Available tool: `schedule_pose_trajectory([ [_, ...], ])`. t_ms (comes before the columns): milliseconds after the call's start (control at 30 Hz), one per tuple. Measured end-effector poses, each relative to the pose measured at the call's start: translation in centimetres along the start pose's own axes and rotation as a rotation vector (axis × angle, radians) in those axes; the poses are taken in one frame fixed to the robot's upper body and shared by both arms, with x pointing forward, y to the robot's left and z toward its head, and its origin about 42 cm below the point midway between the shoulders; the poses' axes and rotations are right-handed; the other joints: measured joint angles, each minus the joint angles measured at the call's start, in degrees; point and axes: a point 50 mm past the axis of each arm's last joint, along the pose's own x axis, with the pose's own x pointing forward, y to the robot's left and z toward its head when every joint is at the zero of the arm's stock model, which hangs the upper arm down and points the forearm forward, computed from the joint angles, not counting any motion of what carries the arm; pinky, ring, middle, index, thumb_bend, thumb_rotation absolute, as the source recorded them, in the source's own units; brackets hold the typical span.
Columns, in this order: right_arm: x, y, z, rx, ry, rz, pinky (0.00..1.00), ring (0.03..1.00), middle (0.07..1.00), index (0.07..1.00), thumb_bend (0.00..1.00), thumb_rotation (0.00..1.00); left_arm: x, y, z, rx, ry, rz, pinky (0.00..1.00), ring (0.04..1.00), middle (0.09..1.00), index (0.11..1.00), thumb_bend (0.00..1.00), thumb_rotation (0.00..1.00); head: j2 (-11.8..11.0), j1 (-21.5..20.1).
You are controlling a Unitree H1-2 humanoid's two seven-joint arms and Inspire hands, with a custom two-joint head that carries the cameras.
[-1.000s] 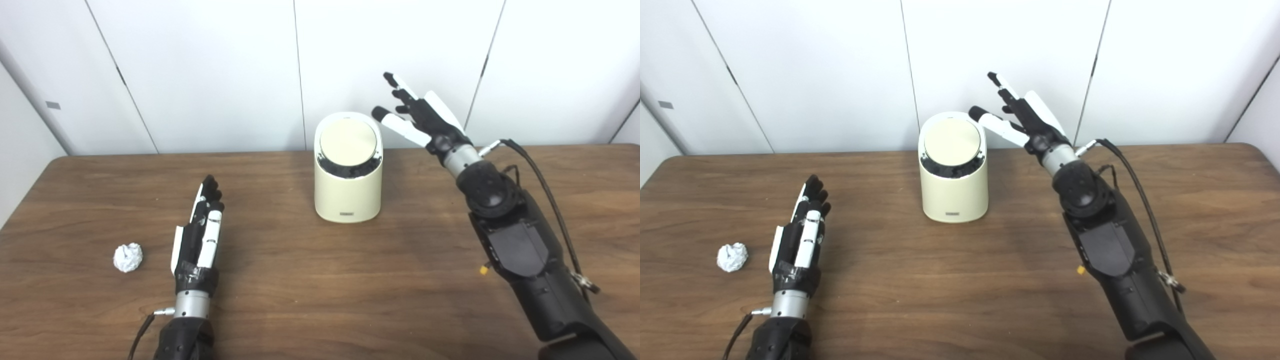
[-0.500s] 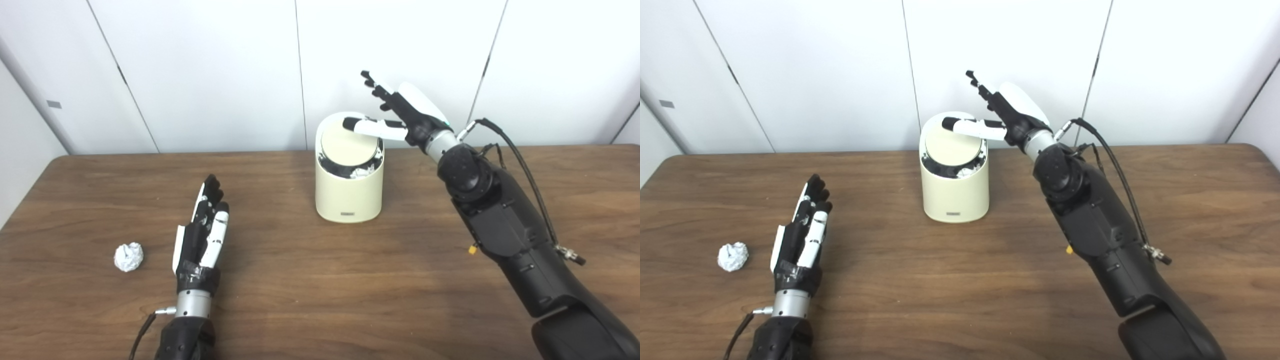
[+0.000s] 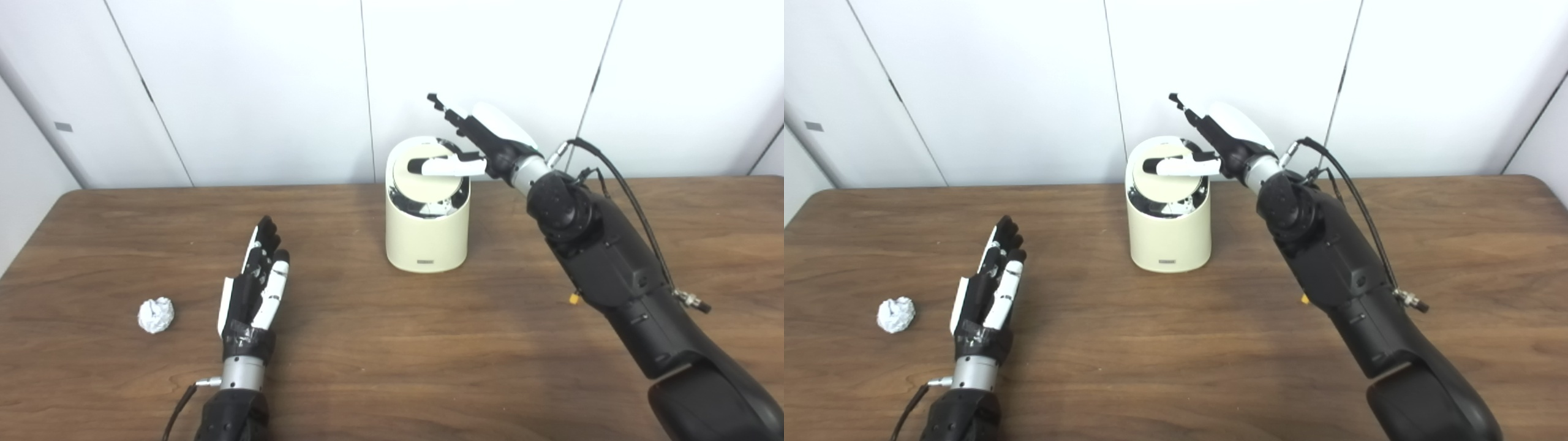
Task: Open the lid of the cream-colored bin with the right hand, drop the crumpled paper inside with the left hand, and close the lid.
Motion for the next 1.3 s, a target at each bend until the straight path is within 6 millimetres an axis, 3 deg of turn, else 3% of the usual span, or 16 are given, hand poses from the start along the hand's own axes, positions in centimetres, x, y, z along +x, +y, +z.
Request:
schedule_pose_trajectory([
  [400,0.5,0.6,-1.2,-0.014,0.053,0.029,0.88,0.951,0.974,0.985,0.73,0.75,-0.1,0.0,0.0,-0.005,0.001,0.002,1.00,1.000,0.992,1.000,0.30,0.59,1.14,-0.53],
  [600,0.6,0.5,-1.2,-0.023,0.052,0.027,0.89,0.950,0.971,0.979,0.71,0.69,-0.1,-0.1,0.0,-0.011,0.001,0.007,1.00,0.997,0.992,1.000,0.27,0.60,1.41,-0.53],
  [900,0.5,0.4,-1.9,-0.045,0.071,0.031,0.87,0.942,0.956,0.973,0.75,0.65,-0.1,-0.2,0.0,-0.012,0.001,0.008,1.00,0.996,0.988,1.000,0.29,0.60,1.58,-0.53],
  [1300,0.0,-0.3,-2.4,-0.097,0.060,0.043,0.93,0.951,0.953,0.971,0.79,0.67,-0.1,-0.2,0.0,-0.014,0.006,0.014,1.00,1.000,0.986,1.000,0.29,0.58,1.93,-0.62],
])
